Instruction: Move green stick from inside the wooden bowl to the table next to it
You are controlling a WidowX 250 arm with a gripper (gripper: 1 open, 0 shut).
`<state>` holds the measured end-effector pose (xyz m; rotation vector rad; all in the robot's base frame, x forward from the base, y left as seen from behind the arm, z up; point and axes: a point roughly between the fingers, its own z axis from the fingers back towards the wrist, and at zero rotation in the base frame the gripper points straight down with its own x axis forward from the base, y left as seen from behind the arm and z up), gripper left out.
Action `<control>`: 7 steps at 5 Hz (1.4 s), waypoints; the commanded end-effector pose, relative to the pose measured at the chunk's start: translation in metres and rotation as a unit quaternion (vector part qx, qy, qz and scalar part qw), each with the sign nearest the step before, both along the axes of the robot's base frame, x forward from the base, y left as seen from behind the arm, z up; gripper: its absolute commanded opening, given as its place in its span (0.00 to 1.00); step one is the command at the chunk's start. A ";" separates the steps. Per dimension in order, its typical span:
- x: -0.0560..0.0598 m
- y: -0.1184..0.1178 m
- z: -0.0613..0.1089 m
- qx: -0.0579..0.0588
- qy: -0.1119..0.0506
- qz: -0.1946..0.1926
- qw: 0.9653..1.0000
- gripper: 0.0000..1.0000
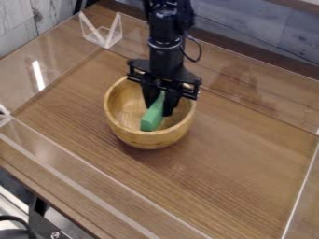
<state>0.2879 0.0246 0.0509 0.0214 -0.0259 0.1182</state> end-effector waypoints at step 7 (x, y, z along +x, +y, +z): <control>-0.001 0.019 0.004 0.013 -0.020 0.007 1.000 0.00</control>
